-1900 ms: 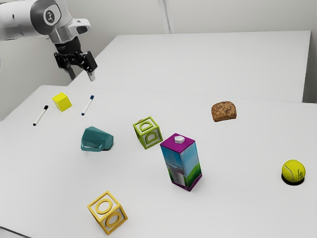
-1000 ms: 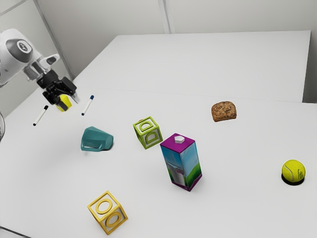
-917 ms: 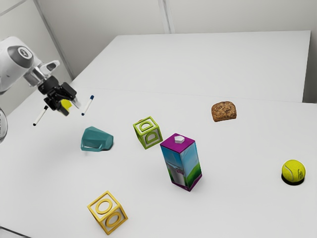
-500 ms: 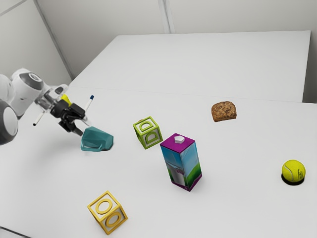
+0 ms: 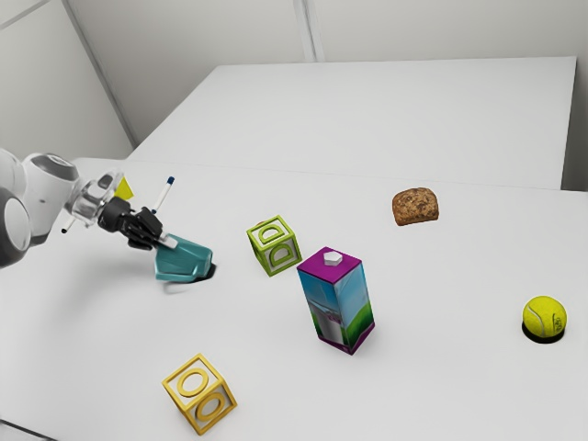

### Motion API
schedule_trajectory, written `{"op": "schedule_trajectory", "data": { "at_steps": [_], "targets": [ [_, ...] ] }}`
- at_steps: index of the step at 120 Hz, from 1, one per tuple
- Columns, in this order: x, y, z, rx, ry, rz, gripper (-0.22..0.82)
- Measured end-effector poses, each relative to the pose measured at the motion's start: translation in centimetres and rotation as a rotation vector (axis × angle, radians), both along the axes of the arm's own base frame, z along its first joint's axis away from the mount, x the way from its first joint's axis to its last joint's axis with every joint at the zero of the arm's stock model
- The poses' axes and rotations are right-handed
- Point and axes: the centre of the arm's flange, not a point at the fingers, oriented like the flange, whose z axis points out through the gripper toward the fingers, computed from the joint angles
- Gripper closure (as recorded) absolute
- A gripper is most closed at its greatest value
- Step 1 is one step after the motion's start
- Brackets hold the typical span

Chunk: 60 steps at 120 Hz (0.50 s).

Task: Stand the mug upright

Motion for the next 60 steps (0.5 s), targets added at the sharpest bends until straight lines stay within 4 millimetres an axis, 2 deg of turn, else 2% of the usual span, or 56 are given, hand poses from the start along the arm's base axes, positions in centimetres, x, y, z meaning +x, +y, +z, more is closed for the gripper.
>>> {"op": "schedule_trajectory", "data": {
  "at_steps": [26, 41, 60],
  "targets": [
    [0.4, -0.5, 2.0, 0.014, -0.067, -0.035, 0.75],
    [0.9, -3.0, 7.1, 0.087, -0.124, -0.118, 0.77],
    [1.1, -6.8, 11.7, 0.331, -0.083, -0.283, 0.78]
  ]
}}
